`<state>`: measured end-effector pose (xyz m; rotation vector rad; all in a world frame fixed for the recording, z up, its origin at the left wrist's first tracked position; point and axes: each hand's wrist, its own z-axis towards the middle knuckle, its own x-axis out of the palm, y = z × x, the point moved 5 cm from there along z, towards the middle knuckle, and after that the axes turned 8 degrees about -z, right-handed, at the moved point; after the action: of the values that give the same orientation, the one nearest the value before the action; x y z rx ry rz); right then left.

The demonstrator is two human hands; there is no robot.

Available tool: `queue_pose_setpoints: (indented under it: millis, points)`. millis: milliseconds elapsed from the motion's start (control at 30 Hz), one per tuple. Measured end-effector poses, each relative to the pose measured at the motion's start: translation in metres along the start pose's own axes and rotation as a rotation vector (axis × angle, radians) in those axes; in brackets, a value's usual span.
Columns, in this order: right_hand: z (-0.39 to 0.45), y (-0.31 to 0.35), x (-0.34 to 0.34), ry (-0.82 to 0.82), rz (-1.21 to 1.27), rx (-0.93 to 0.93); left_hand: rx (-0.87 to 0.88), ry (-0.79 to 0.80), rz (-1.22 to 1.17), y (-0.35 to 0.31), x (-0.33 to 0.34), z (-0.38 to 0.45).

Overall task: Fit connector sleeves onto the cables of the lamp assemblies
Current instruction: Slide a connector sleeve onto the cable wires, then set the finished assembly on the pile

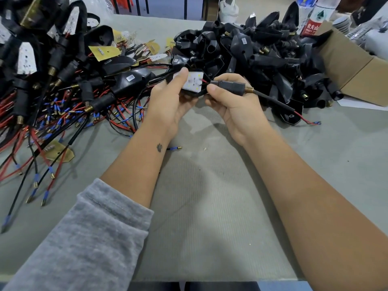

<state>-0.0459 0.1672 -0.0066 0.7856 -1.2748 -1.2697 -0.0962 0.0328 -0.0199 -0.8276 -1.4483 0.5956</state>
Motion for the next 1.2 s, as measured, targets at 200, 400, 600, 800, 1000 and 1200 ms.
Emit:
queue_pose_setpoints:
  millis: [200,400,600,800,1000,1200]
  points:
    - [-0.001,0.001,0.003,0.024,-0.576,-0.131,0.060,-0.098,0.088,-0.005,-0.009,0.004]
    - [-0.003,0.007,0.000,0.058,-0.438,-0.118,0.223,-0.176,0.083,-0.021,-0.020,0.006]
    - [-0.008,0.020,-0.002,0.000,-0.581,-0.190,0.085,-0.190,0.219,-0.011,-0.019,0.014]
    - [-0.018,0.021,0.025,0.031,-0.957,-0.499,0.009,-0.206,0.276,-0.033,-0.024,0.011]
    - [-0.032,0.027,0.108,0.243,-1.259,-0.892,0.187,-0.140,0.639,-0.111,-0.038,0.010]
    - [-0.017,0.034,0.206,0.433,-1.225,-0.847,0.460,-0.163,0.976,-0.203,-0.065,0.014]
